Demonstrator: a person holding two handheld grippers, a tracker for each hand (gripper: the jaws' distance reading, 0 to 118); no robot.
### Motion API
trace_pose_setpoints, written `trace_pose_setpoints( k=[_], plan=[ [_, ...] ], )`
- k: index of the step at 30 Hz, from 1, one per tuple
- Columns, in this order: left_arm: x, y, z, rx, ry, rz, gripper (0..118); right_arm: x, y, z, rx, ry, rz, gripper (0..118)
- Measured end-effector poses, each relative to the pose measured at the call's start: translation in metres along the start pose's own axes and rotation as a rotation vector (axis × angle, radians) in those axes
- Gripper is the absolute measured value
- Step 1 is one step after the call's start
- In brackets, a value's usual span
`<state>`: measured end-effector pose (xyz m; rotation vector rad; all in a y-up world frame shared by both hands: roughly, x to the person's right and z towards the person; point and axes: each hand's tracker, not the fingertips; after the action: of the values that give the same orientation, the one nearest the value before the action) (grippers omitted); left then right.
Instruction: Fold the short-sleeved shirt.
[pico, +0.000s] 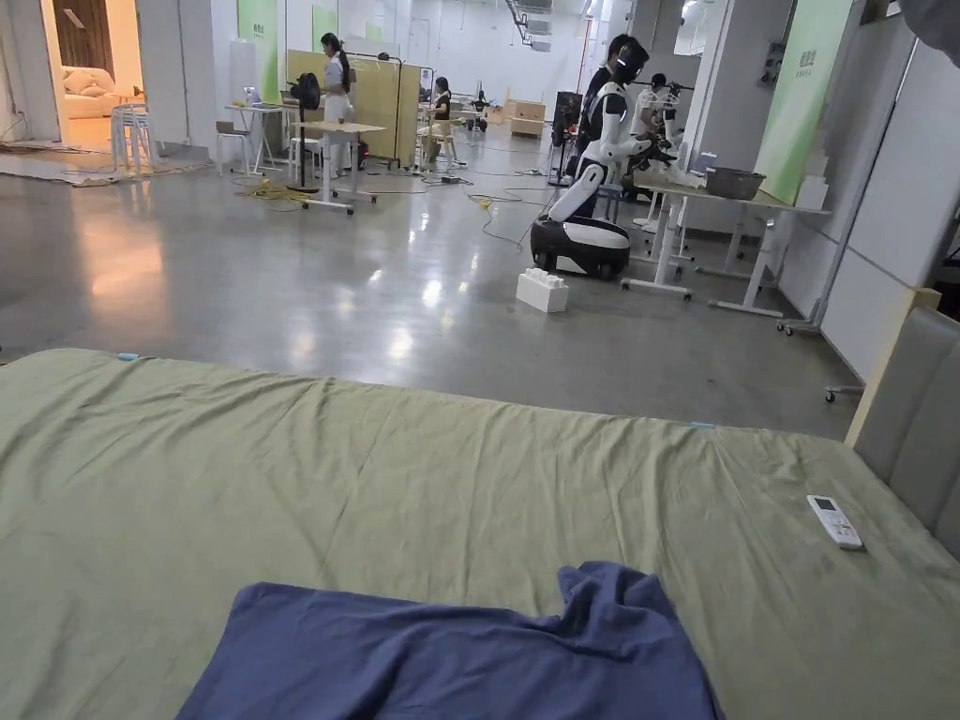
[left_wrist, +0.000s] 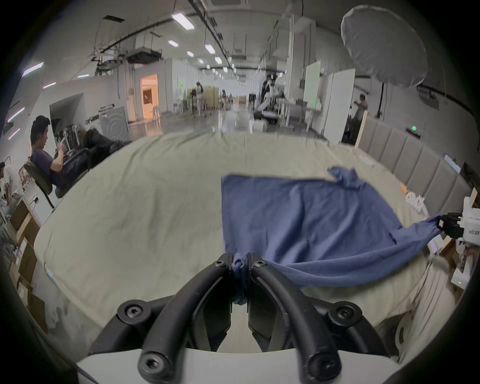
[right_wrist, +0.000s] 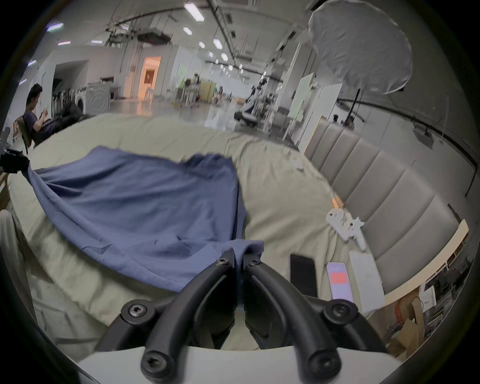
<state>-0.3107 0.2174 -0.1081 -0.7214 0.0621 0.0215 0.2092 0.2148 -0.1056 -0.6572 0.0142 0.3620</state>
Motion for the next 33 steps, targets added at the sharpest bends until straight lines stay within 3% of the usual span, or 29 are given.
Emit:
trace_pose_setpoints(
  k=[2, 6, 12, 15, 17, 19, 20, 26, 33],
  plan=[
    [0.001, -0.013, -0.015, -0.054, 0.001, -0.015, 11, -0.005, -0.010, -0.014, -0.110, 0.030, -0.021, 5],
    [0.006, -0.029, -0.040, -0.177, 0.040, -0.072, 11, -0.015, -0.018, -0.041, -0.200, 0.013, 0.026, 5],
    [0.004, -0.042, -0.057, -0.253, 0.027, -0.035, 11, -0.024, -0.016, -0.063, -0.285, 0.009, 0.076, 8],
    [0.001, -0.035, -0.056, -0.231, 0.036, -0.011, 20, -0.024, -0.014, -0.062, -0.278, 0.013, 0.060, 41],
    [0.000, -0.028, -0.052, -0.210, 0.052, 0.005, 45, -0.022, -0.008, -0.058, -0.240, 0.017, 0.018, 71],
    [0.001, -0.015, -0.044, -0.140, 0.023, 0.028, 69, -0.021, 0.001, -0.050, -0.171, 0.022, -0.027, 88],
    [0.003, -0.008, -0.040, -0.105, 0.014, 0.036, 73, -0.020, 0.007, -0.047, -0.126, 0.018, -0.044, 89],
    [0.028, 0.036, -0.020, 0.123, -0.013, 0.067, 73, -0.019, 0.050, -0.031, 0.166, -0.005, -0.140, 98],
    [0.069, 0.070, 0.003, 0.392, 0.046, 0.020, 71, -0.023, 0.090, -0.012, 0.447, -0.083, -0.222, 93]
  ],
)
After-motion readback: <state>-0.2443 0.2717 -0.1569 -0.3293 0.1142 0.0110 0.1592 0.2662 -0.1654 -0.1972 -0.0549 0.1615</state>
